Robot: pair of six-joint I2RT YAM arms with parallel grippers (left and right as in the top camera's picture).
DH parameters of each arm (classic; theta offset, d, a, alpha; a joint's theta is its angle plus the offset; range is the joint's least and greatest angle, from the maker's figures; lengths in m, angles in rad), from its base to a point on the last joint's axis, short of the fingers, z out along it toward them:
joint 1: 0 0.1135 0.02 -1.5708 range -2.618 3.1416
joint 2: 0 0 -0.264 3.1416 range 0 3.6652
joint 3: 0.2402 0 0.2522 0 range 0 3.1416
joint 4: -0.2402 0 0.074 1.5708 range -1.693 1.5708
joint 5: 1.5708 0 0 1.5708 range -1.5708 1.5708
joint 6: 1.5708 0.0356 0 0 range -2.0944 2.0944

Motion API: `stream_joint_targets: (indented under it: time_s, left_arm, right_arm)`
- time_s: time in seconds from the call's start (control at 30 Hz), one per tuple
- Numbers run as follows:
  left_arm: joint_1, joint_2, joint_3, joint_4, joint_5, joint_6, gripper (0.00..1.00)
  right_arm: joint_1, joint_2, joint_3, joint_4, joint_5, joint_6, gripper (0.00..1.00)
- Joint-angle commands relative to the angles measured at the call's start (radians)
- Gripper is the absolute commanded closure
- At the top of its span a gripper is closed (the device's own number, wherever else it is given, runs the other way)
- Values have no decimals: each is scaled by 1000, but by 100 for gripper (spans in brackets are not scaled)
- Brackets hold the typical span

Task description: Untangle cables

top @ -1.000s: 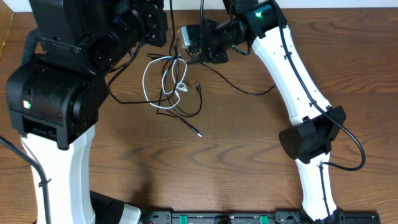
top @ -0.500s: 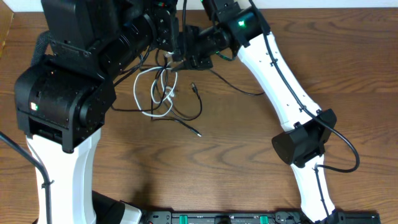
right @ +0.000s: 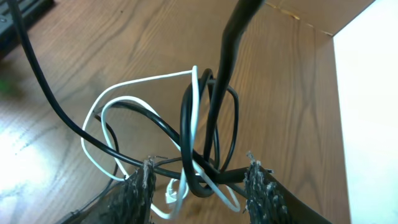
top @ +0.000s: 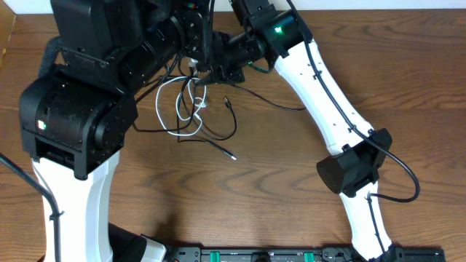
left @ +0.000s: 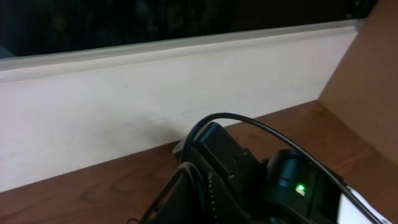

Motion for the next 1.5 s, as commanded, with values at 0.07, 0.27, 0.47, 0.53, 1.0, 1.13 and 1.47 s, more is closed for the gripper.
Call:
stream_joint_targets:
  time_s: [0.07, 0.27, 0.47, 0.53, 1.0, 1.13, 1.47]
  left_arm:
    - [-5, -16, 22, 14, -30, 33, 92]
    - [-10, -16, 22, 27, -29, 33, 93]
    - [-10, -16, 22, 32, -30, 33, 93]
    - [-10, -16, 23, 32, -30, 34, 93]
    - [-6, -16, 22, -26, -163, 75, 92]
    - [1, -16, 22, -26, -233, 75, 93]
    - [55, 9, 22, -41, -233, 74, 92]
  right_arm:
    - [34, 0, 0, -5, -23, 39, 56]
    - [61, 0, -1, 6, -10, 39, 60]
    - [70, 29, -1, 23, 8, 40, 82]
    - [69, 42, -1, 23, 8, 40, 98]
    - [-53, 47, 0, 70, 7, 40, 99]
    - [-105, 28, 0, 92, -18, 40, 99]
    - [-187, -80, 2, 125, 1, 54, 99]
